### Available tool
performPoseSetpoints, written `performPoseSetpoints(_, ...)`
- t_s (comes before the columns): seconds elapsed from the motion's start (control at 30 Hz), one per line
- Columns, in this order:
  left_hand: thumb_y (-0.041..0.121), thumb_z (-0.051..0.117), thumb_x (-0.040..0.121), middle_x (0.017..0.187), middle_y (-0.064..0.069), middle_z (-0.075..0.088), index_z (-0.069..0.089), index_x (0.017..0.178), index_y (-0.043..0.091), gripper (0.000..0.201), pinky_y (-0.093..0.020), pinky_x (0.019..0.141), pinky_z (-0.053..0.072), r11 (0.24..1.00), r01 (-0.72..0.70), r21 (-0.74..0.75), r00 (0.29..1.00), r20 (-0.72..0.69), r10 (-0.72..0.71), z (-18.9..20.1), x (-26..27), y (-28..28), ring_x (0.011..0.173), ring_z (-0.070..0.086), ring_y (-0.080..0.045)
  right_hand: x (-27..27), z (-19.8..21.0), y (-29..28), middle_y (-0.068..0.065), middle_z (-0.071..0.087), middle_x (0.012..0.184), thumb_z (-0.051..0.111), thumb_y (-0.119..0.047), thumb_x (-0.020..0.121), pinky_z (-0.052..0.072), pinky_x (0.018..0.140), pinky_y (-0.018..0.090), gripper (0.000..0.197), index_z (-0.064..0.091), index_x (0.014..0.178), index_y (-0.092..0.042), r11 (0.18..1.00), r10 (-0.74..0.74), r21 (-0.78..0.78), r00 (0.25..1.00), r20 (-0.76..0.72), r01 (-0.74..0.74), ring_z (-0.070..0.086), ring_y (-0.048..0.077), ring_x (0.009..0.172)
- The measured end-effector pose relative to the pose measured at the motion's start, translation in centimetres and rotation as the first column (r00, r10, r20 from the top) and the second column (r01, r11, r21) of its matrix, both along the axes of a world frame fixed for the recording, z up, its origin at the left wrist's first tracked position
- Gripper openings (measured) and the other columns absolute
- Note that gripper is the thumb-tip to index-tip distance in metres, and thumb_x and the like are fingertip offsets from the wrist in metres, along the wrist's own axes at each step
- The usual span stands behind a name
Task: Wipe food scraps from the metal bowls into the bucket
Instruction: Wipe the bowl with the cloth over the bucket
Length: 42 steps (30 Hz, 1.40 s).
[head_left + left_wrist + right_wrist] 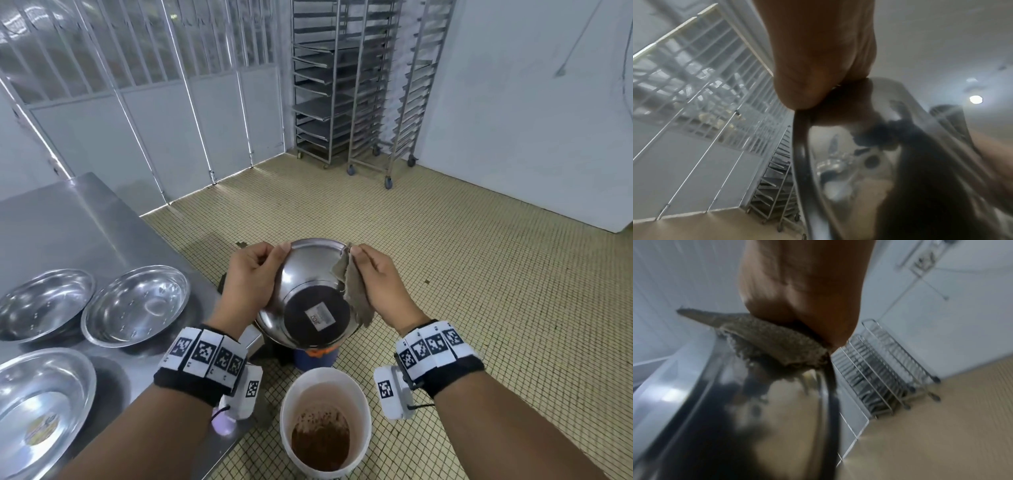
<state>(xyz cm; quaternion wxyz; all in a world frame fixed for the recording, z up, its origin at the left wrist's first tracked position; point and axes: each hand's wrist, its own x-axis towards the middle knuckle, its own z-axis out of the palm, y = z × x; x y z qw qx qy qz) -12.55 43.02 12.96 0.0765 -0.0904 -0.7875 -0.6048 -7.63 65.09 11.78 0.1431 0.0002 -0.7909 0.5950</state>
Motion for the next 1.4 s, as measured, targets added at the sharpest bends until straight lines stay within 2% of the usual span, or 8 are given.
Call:
performPoseSetpoints(0.17, 0.039, 0.070, 0.097, 0.058, -0.007, 0.065, 0.068, 0.072, 0.006, 0.041, -0.026, 0.046, 0.043, 0.989, 0.110, -0.098, 0.993, -0.030, -0.114, 0.6, 0.9, 1.7, 0.048, 0.055, -0.011, -0.5, 2.2, -0.1, -0.009, 0.071, 0.081, 0.053, -0.047, 0.102, 0.053, 0.074, 0.028, 0.026, 0.067, 0.085, -0.034, 0.936, 0.041, 0.351, 0.998, -0.041, -0.024, 0.067, 0.011, 0.079)
performPoseSetpoints(0.33, 0.039, 0.069, 0.098, 0.059, -0.012, 0.056, 0.060, 0.074, -0.008, 0.054, -0.033, 0.050, 0.041, 0.976, -0.085, 0.198, 0.996, 0.058, 0.075, 0.1, 0.2, 1.2, 0.053, 0.049, -0.020, 0.9, 1.0, 0.0, 0.001, 0.077, 0.085, 0.049, -0.027, 0.107, 0.057, 0.073, 0.034, 0.030, 0.070, 0.090, -0.016, 0.966, -0.075, -0.248, 0.997, -0.007, 0.071, 0.072, 0.019, 0.079)
performPoseSetpoints(0.47, 0.032, 0.059, 0.105, 0.050, 0.009, 0.050, 0.058, 0.069, 0.002, 0.047, -0.018, 0.046, 0.036, 0.999, 0.031, -0.035, 0.999, -0.030, -0.032, 0.4, 0.6, 1.3, 0.045, 0.043, -0.003, 1.2, 0.9, 0.8, 0.003, 0.077, 0.084, 0.048, -0.026, 0.108, 0.058, 0.071, 0.033, 0.033, 0.071, 0.089, -0.012, 0.968, -0.137, -0.213, 0.991, 0.008, 0.135, 0.073, 0.018, 0.075)
performPoseSetpoints(0.6, 0.032, 0.057, 0.105, 0.054, 0.007, 0.050, 0.059, 0.074, 0.002, 0.044, -0.014, 0.048, 0.036, 0.962, 0.144, -0.232, 0.976, -0.125, -0.176, 1.7, 0.2, 1.4, 0.046, 0.045, -0.001, 0.4, 2.4, 2.3, 0.007, 0.073, 0.078, 0.055, -0.037, 0.104, 0.059, 0.073, 0.048, 0.032, 0.071, 0.083, -0.018, 0.981, -0.147, 0.110, 0.984, -0.102, 0.158, 0.070, 0.030, 0.075)
performPoseSetpoints(0.87, 0.033, 0.066, 0.100, 0.052, 0.009, 0.061, 0.065, 0.071, 0.015, 0.035, -0.019, 0.045, 0.043, 0.950, 0.219, -0.223, 0.957, -0.139, -0.253, 3.9, 0.1, 3.4, 0.045, 0.057, -0.006, 0.6, 6.3, 2.2, -0.016, 0.066, 0.075, 0.049, -0.054, 0.100, 0.046, 0.065, 0.018, 0.027, 0.065, 0.086, -0.037, 0.838, -0.001, 0.538, 0.986, -0.164, 0.090, 0.061, -0.001, 0.069)
performPoseSetpoints(1.1, 0.039, 0.070, 0.096, 0.050, 0.002, 0.059, 0.066, 0.068, 0.010, 0.041, -0.021, 0.044, 0.042, 0.998, 0.035, 0.046, 0.994, -0.102, -0.031, 3.9, -0.9, 2.4, 0.044, 0.053, -0.009, 0.8, 3.2, 2.1, -0.006, 0.066, 0.079, 0.050, -0.031, 0.107, 0.045, 0.067, 0.013, 0.028, 0.065, 0.084, -0.024, 0.986, -0.154, 0.049, 0.981, -0.120, 0.161, 0.061, -0.001, 0.070)
performPoseSetpoints(1.3, 0.040, 0.072, 0.094, 0.060, -0.006, 0.066, 0.070, 0.073, 0.009, 0.038, -0.026, 0.047, 0.046, 0.983, 0.115, -0.141, 0.981, -0.138, -0.134, 3.1, 0.1, 3.6, 0.050, 0.060, -0.022, -0.4, 5.3, 0.9, -0.013, 0.069, 0.079, 0.058, -0.039, 0.102, 0.047, 0.070, 0.017, 0.021, 0.068, 0.085, -0.032, 0.909, -0.013, 0.411, 0.991, -0.136, 0.068, 0.063, 0.001, 0.076)
performPoseSetpoints(1.4, 0.039, 0.073, 0.094, 0.055, -0.003, 0.062, 0.068, 0.071, 0.006, 0.041, -0.024, 0.044, 0.044, 0.999, 0.025, 0.037, 0.996, -0.088, -0.022, 3.3, -0.4, 3.0, 0.047, 0.053, -0.014, -0.4, 5.2, 1.3, -0.008, 0.071, 0.081, 0.057, -0.037, 0.102, 0.050, 0.073, 0.020, 0.023, 0.071, 0.087, -0.026, 0.962, -0.095, 0.240, 0.985, -0.144, 0.128, 0.066, 0.007, 0.077)
